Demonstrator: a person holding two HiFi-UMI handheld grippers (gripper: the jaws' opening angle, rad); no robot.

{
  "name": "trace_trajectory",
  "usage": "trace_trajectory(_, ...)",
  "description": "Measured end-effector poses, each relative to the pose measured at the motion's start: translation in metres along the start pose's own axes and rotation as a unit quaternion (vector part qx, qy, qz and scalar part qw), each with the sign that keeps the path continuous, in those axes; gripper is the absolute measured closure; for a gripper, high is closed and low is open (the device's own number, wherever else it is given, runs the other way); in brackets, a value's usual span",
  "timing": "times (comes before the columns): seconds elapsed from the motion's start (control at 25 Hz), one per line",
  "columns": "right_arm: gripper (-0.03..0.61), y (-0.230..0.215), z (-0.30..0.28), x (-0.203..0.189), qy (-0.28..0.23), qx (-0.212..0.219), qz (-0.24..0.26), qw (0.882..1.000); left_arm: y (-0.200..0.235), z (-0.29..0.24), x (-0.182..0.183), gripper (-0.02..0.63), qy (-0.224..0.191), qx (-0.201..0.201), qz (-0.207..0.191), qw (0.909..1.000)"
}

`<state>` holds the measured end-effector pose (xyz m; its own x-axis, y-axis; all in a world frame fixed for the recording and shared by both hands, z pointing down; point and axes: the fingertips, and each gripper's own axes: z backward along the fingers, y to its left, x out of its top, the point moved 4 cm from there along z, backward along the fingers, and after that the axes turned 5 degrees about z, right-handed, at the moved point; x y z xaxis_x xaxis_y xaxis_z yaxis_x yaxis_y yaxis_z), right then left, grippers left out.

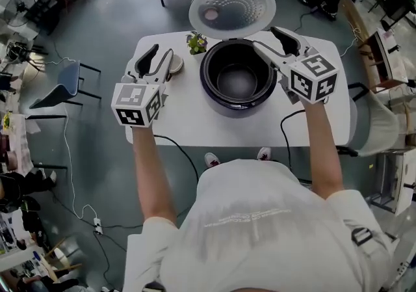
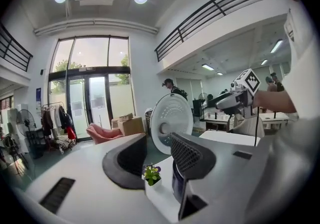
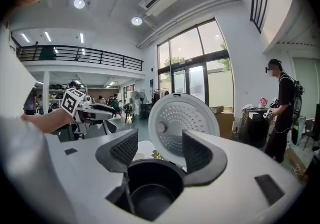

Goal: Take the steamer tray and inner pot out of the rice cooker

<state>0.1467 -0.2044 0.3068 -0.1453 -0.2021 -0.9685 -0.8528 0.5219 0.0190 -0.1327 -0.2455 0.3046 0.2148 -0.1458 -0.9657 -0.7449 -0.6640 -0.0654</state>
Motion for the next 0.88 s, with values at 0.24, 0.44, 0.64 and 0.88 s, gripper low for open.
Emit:
trace_trajectory(0.24, 0.288, -0.036, 0.031, -0.028, 0.022, -0.039, -0.030, 0.999, -0.038, -0.047, -0.003, 0.451, 0.022, -0.057, 0.000, 0.9981)
trace_trajectory(0.44, 0.287, -0.043, 0.036, -0.057, 0.053, -0.049, -0.053, 0.996, -0.056, -0.073, -0.018, 0.451, 0.048, -0.094, 0.004, 0.9944)
trace_trajectory(0.64, 0.287, -0.047, 0.036, -0.083, 0.078, -0.047, -0.073, 0.993, -0.071, -0.092, -0.041, 0.451, 0.080, -0.109, 0.014, 0.9907)
trace_trajectory(0.88, 0.287, -0.044, 0.030, -0.108, 0.107, -0.032, -0.089, 0.990, -0.078, -0.100, -0.079, 0.451, 0.128, -0.097, 0.033, 0.9864)
